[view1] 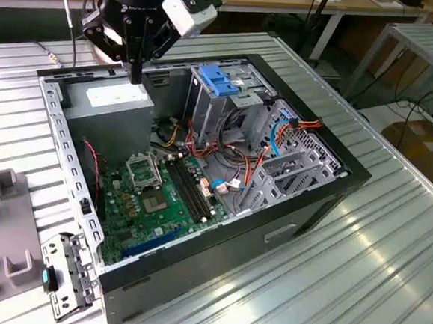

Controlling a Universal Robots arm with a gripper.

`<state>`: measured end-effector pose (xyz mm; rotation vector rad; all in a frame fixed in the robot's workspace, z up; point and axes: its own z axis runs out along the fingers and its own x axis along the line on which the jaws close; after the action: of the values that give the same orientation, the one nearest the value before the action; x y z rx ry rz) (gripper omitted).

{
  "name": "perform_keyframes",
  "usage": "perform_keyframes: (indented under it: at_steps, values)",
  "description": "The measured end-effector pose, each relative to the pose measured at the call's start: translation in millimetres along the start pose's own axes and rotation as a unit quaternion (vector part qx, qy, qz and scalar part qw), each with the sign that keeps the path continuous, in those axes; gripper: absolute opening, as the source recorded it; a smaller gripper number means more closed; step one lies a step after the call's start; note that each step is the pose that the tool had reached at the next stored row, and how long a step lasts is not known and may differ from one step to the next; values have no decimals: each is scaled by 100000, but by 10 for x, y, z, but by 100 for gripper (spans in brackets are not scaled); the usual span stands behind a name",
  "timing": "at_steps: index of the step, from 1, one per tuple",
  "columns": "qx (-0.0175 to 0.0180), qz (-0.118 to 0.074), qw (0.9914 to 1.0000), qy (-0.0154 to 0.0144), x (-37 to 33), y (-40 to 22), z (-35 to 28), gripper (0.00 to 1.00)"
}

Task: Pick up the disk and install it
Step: 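Reach for the disk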

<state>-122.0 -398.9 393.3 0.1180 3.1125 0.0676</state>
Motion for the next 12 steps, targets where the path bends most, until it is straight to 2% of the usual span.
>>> perform_keyframes:
  at_steps: [12]
  values:
    - [-3,1,100000,-2,27,-2,1,11]
